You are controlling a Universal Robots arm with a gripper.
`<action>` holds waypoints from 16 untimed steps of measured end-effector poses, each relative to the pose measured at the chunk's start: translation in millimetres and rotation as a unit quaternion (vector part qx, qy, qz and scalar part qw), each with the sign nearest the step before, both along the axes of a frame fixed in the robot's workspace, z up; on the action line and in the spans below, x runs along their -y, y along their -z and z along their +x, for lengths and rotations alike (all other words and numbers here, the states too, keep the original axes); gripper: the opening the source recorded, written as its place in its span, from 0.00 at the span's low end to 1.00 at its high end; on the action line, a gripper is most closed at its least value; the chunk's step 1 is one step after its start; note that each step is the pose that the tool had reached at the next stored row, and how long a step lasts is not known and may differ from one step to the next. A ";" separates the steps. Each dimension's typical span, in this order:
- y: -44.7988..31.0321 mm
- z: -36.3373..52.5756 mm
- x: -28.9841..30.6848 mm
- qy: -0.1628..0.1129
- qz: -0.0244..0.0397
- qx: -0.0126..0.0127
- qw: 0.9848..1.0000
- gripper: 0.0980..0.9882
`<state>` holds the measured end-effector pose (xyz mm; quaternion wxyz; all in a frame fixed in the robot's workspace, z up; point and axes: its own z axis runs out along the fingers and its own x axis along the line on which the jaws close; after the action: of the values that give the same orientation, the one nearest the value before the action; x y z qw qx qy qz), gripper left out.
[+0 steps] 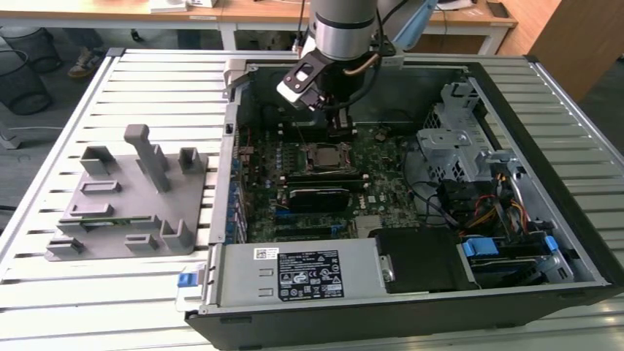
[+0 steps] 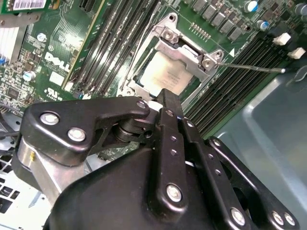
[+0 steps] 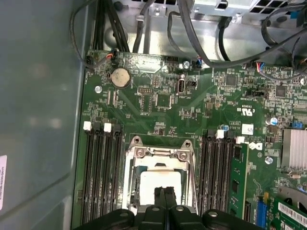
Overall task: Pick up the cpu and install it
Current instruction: 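Close the cpu cover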
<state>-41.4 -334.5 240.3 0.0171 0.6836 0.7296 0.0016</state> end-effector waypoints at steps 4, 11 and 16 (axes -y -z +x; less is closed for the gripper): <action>0.6 -4.7 0.0 0.000 0.000 0.000 1.000 0.01; 1.2 -11.4 0.0 0.000 0.000 0.000 1.000 0.01; 1.4 -13.5 0.0 0.000 0.000 0.000 1.000 0.01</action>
<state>-54.9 -334.5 238.9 0.0171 0.6836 0.7296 0.0016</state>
